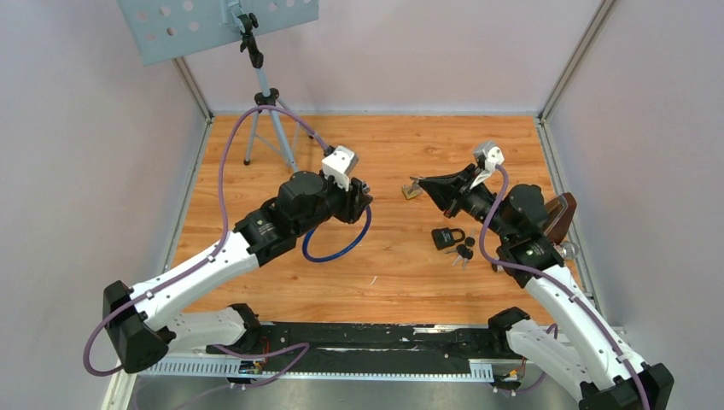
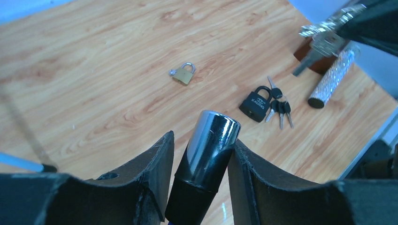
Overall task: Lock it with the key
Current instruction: Place the lock at the center of the board.
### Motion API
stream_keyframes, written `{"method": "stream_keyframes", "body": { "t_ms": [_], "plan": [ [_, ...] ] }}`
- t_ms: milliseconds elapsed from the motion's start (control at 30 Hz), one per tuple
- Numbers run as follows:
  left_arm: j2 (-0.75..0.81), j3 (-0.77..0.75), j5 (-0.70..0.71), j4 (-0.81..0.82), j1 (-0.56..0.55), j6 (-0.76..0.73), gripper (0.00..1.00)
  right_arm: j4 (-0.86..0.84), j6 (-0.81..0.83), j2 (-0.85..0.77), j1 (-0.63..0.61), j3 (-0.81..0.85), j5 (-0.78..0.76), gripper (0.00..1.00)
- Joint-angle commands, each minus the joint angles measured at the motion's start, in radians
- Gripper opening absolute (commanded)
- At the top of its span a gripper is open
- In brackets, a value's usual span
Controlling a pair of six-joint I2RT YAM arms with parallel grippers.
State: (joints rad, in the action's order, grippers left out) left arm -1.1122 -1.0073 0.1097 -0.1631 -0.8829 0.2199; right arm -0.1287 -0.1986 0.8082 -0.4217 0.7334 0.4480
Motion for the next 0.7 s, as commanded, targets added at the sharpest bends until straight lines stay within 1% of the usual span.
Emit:
{"method": "stream_keyframes", "body": {
  "t_ms": [0, 67, 167, 300, 333, 433, 500, 533, 567, 600, 633, 667],
  "plan": [
    [-0.001, -0.008, 0.04, 0.026, 0.044, 0.253, 0.0, -0.009, -0.189, 0.002, 0.002, -0.014, -0.061, 0.0],
    [-0.022, 0.001, 0.032, 0.036, 0.054, 0.321, 0.0, -0.009, -0.244, 0.002, 0.003, -0.025, -0.075, 0.0],
    [-0.05, 0.044, -0.001, 0.1, 0.081, 0.428, 0.0, -0.013, -0.304, 0.014, 0.001, -0.043, -0.057, 0.0],
    [-0.096, 0.135, -0.109, 0.261, 0.136, 0.568, 0.0, -0.015, -0.347, 0.04, -0.019, -0.072, -0.043, 0.0],
    [-0.123, 0.156, -0.151, 0.303, 0.145, 0.586, 0.0, -0.015, -0.35, 0.043, -0.027, -0.08, -0.046, 0.0],
    [-0.173, 0.184, -0.194, 0.355, 0.17, 0.636, 0.0, -0.024, -0.375, 0.051, -0.041, -0.112, -0.053, 0.0],
    [-0.195, 0.19, -0.186, 0.354, 0.177, 0.632, 0.0, -0.039, -0.398, 0.057, -0.049, -0.139, -0.059, 0.0],
    [-0.2, 0.181, -0.147, 0.309, 0.179, 0.625, 0.0, -0.049, -0.405, 0.062, -0.055, -0.153, -0.065, 0.0],
    [-0.2, 0.169, -0.112, 0.263, 0.181, 0.617, 0.04, -0.065, -0.41, 0.07, -0.065, -0.171, -0.076, 0.0],
    [-0.197, 0.138, -0.026, 0.145, 0.181, 0.61, 0.09, -0.076, -0.413, 0.083, -0.077, -0.191, -0.098, 0.0],
    [-0.193, 0.127, 0.052, 0.096, 0.182, 0.581, 0.24, -0.085, -0.418, 0.1, -0.097, -0.208, -0.125, 0.0],
    [-0.184, 0.114, 0.088, 0.022, 0.182, 0.57, 0.3, -0.101, -0.422, 0.12, -0.121, -0.224, -0.154, 0.0]
  ]
}}
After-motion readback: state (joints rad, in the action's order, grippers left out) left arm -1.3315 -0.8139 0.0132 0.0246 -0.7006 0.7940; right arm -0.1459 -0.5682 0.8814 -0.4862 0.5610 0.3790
